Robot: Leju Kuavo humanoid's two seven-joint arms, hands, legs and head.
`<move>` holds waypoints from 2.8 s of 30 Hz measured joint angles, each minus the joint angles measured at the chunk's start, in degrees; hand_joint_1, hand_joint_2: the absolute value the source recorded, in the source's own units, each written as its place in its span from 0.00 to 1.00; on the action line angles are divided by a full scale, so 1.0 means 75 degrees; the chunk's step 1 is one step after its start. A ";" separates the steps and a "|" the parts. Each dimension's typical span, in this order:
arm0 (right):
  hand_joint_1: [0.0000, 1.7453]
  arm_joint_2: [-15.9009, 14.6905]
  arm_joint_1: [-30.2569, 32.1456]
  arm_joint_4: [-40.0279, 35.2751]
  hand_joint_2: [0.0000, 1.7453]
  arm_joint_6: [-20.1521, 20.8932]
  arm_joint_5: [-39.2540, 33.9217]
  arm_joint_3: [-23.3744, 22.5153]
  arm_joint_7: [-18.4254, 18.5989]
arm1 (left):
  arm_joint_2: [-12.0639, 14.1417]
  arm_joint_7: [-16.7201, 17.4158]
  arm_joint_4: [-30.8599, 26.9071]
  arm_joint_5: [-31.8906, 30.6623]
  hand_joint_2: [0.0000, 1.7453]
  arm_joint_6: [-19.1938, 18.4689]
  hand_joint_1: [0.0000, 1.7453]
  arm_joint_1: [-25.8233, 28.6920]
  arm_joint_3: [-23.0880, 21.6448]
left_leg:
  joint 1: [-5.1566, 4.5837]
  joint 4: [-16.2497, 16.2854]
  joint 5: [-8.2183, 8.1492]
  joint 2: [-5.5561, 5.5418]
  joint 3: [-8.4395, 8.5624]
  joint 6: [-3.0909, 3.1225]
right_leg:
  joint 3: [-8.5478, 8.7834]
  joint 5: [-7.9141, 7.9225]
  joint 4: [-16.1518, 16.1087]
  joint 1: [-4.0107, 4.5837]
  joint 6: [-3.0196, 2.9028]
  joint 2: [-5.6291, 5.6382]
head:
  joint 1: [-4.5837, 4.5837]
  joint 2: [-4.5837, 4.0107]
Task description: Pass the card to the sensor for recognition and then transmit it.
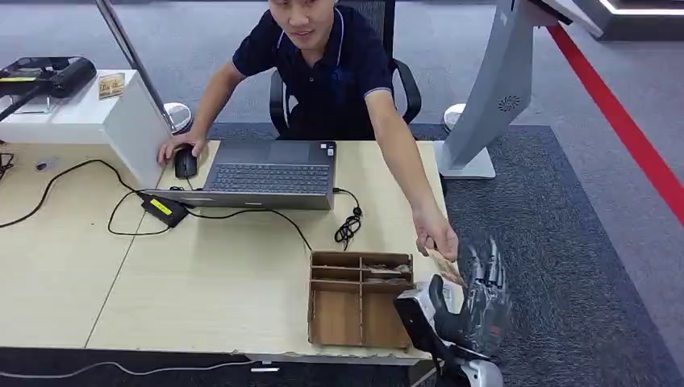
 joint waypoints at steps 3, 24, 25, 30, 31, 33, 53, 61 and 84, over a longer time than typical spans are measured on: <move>0.98 -0.0003 0.0000 0.0000 1.00 0.0003 0.0026 0.0012 0.0035 | 0.0000 -0.0015 0.0000 0.0000 0.00 0.0000 0.00 0.0000 0.0000 | 0.0000 0.0000 0.0000 0.0000 0.0000 0.0000 | 0.0000 0.0000 0.0000 0.0000 0.0000 0.0000 | 0.0000 0.0000; 1.00 -0.0096 0.0104 0.0038 1.00 0.0003 0.0029 0.0157 0.0122 | 0.0000 0.0003 0.0000 0.0044 0.00 0.0000 0.00 0.0001 0.0000 | 0.0000 0.0000 0.0000 0.0000 0.0000 0.0000 | 0.0000 0.0000 0.0000 0.0000 0.0000 0.0000 | 0.0000 0.0000; 1.00 -0.0099 0.0108 0.0047 1.00 0.0000 0.0029 0.0160 0.0119 | 0.0000 0.0000 0.0000 0.0041 0.00 0.0000 0.00 0.0000 0.0000 | 0.0000 0.0000 0.0000 0.0000 0.0000 0.0000 | 0.0000 0.0000 0.0000 0.0000 0.0000 0.0000 | -0.0003 -0.0003; 1.00 -0.0099 0.0111 0.0099 1.00 0.0003 0.0035 0.0160 0.0096 | 0.0000 0.0003 0.0000 0.0041 0.00 0.0000 0.00 0.0000 0.0000 | 0.0000 0.0000 0.0000 0.0000 0.0000 0.0000 | 0.0000 0.0000 0.0000 0.0000 0.0000 0.0000 | 0.0000 -0.0003; 1.00 -0.0099 0.0114 0.0120 1.00 0.0000 0.0038 0.0157 0.0093 | 0.0000 0.0003 0.0000 0.0041 0.00 0.0000 0.00 0.0000 0.0000 | 0.0000 0.0000 0.0000 0.0000 0.0000 0.0000 | 0.0000 0.0000 0.0000 0.0000 0.0000 0.0000 | 0.0000 0.0000; 1.00 -0.0096 0.0129 0.0157 1.00 0.0003 0.0049 0.0143 0.0064 | 0.0000 0.0003 0.0000 0.0032 0.00 0.0000 0.00 0.0000 0.0000 | 0.0000 0.0000 0.0000 0.0000 0.0000 0.0000 | 0.0000 0.0000 0.0000 0.0000 0.0000 0.0000 | 0.0000 0.0000; 1.00 -0.0073 0.0081 0.1244 1.00 0.0003 0.0577 -0.0533 -0.0120 | 0.0000 0.0090 0.0000 -0.0038 0.00 0.0000 0.00 -0.0001 -0.0067 | 0.0000 0.0000 0.0000 0.0000 -0.0001 0.0000 | -0.0001 0.0000 0.0000 0.0000 0.0000 0.0000 | 0.0000 0.0000; 1.00 -0.0076 0.0038 0.1705 1.00 0.0003 0.0726 -0.0719 0.0088 | 0.0000 0.0105 0.0000 -0.0047 0.00 0.0000 0.00 -0.0002 -0.0125 | 0.0000 0.0000 -0.0001 0.0000 -0.0002 0.0000 | -0.0001 0.0000 0.0000 0.0000 0.0000 0.0000 | 0.0000 0.0000; 1.00 -0.0236 -0.0094 0.2232 1.00 0.0000 0.0592 -0.0816 0.0221 | 0.0000 0.0128 0.0000 -0.0035 0.00 0.0032 0.00 -0.0002 -0.0128 | 0.0000 0.0000 0.0000 0.0001 -0.0001 0.0000 | 0.0000 0.0000 0.0000 0.0000 0.0000 0.0000 | -0.0003 0.0000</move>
